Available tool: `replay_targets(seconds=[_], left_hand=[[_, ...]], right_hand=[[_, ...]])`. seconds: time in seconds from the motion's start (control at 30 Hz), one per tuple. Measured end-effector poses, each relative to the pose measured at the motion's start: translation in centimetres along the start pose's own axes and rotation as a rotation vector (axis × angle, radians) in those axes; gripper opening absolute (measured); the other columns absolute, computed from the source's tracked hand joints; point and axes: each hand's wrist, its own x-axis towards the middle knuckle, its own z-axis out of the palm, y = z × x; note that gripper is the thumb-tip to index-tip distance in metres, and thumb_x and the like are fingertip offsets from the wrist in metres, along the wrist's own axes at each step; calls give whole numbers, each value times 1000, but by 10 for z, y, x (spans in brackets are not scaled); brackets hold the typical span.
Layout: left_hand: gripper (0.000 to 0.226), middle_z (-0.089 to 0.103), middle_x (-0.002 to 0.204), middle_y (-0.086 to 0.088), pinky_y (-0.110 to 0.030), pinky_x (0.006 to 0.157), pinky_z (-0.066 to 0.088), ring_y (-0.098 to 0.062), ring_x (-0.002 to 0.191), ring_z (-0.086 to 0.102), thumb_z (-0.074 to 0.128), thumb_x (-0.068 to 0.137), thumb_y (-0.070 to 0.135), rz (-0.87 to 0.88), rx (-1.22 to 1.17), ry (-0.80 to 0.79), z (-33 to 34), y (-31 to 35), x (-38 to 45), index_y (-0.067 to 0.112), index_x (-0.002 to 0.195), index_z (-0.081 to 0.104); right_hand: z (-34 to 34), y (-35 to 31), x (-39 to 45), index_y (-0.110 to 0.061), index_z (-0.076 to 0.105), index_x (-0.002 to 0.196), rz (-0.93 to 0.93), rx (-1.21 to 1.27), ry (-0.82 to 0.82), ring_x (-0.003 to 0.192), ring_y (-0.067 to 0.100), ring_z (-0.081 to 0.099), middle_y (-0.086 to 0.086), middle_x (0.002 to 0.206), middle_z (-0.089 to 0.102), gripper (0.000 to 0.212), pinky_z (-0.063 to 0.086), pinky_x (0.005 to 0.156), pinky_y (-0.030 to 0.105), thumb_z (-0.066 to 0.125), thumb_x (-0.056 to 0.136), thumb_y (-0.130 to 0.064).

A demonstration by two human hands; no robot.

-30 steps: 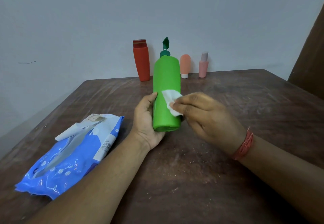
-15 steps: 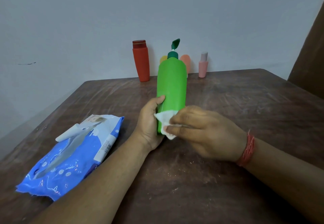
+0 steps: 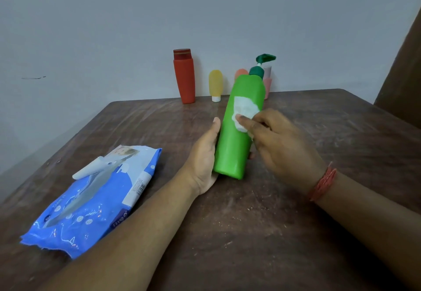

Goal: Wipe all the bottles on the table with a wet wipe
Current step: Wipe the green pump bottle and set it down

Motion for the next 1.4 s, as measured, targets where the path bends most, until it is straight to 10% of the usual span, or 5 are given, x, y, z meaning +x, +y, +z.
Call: replay_targets(seconds=[0.4, 0.77, 0.93, 1.2, 1.4], left_hand=[[78, 74, 112, -11, -38, 92, 54, -23, 102, 69, 19, 86, 73, 65, 134, -40, 5, -1, -1, 22, 118, 68], [83, 69, 115, -9, -24, 80, 56, -16, 101, 67, 10, 94, 74, -20, 16, -54, 0, 1, 5, 19, 136, 56], [96, 67, 126, -13, -35, 106, 47, -23, 118, 63, 21, 84, 81, -40, -116, -117, -4, 2, 2, 9, 137, 56], [65, 51, 84, -7, -26, 60, 47, -18, 74, 53, 42, 90, 72, -147, -146, -68, -7, 5, 3, 12, 98, 63], [29, 61, 81, 0, -23, 61, 53, -11, 68, 61, 55, 95, 31, -6, -255, -8, -2, 5, 2, 20, 122, 56]], right_hand=[[-11, -15, -3, -6, 69, 111, -156, 84, -107, 111, 25, 54, 12, 123, 60, 34, 35, 106, 23, 47, 84, -4], [-7, -28, 0, -2, 72, 109, -439, 125, -210, 106, 29, 64, 11, 110, 69, 34, 44, 104, 41, 48, 85, 2], [-4, -16, 6, -3, 69, 119, -306, 42, -161, 119, 30, 58, 12, 124, 65, 41, 40, 109, 44, 51, 82, 4], [0, -27, 3, -3, 72, 113, -469, 183, -233, 112, 28, 62, 9, 118, 68, 36, 42, 107, 43, 47, 87, 3], [-5, -29, 0, -7, 74, 95, -483, 50, -211, 98, 30, 61, 7, 99, 68, 28, 43, 100, 44, 47, 89, -2]])
